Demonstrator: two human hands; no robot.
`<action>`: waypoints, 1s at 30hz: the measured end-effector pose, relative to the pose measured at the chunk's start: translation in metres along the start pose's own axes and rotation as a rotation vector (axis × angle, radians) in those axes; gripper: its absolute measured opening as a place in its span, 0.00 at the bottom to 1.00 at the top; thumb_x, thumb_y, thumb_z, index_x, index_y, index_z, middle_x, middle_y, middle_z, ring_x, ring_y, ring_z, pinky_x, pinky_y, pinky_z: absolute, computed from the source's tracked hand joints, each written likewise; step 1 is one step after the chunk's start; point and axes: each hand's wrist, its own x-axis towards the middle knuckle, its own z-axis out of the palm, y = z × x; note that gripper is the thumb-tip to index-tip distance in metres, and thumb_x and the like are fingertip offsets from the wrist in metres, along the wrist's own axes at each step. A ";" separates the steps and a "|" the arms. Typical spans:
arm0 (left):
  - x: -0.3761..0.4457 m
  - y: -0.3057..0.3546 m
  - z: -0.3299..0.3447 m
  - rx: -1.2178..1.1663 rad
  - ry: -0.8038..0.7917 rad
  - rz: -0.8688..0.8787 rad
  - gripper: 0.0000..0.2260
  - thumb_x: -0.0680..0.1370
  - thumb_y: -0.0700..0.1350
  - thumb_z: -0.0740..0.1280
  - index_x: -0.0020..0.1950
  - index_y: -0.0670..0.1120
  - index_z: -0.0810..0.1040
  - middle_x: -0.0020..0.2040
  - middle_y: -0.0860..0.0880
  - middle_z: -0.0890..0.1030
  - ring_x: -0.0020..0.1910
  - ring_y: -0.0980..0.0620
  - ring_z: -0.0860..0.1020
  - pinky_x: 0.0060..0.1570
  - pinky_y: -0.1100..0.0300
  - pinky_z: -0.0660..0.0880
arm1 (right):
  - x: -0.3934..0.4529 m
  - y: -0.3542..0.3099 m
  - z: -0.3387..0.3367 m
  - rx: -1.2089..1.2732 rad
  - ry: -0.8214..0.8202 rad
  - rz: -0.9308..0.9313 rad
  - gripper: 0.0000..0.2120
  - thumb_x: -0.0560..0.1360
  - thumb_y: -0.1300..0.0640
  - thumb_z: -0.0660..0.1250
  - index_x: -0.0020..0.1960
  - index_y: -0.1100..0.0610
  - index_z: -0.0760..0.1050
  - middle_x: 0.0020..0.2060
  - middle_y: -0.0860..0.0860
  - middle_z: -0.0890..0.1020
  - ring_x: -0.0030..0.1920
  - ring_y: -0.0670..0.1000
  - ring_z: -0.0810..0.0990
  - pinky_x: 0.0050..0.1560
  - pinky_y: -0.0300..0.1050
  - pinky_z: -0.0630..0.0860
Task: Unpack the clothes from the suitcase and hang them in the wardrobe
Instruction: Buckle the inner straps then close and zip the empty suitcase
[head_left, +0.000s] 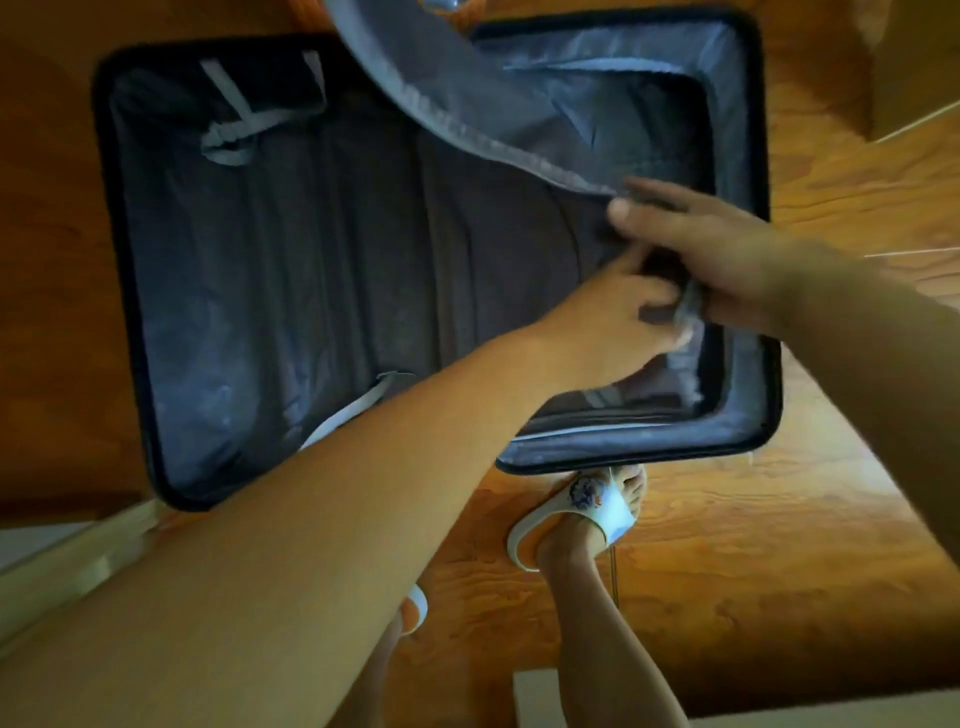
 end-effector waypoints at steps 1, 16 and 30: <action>0.013 -0.006 0.010 -0.039 -0.070 -0.040 0.07 0.79 0.38 0.70 0.55 0.38 0.85 0.72 0.42 0.73 0.72 0.47 0.71 0.69 0.66 0.63 | 0.013 0.015 -0.015 -0.233 0.195 -0.001 0.16 0.72 0.50 0.75 0.58 0.48 0.79 0.49 0.51 0.85 0.48 0.51 0.85 0.47 0.48 0.81; -0.171 -0.234 -0.042 0.028 0.381 -1.107 0.08 0.81 0.29 0.62 0.49 0.39 0.78 0.40 0.42 0.79 0.35 0.46 0.78 0.30 0.66 0.76 | 0.027 0.223 0.091 -0.732 0.041 0.191 0.16 0.80 0.62 0.61 0.64 0.49 0.78 0.58 0.55 0.81 0.53 0.57 0.81 0.51 0.47 0.79; -0.122 -0.222 -0.026 -0.068 0.293 -0.873 0.11 0.83 0.38 0.60 0.54 0.46 0.82 0.47 0.47 0.84 0.45 0.47 0.83 0.49 0.54 0.79 | 0.069 0.255 0.168 -0.858 0.009 0.110 0.09 0.78 0.64 0.64 0.58 0.60 0.74 0.53 0.59 0.79 0.53 0.62 0.79 0.45 0.48 0.71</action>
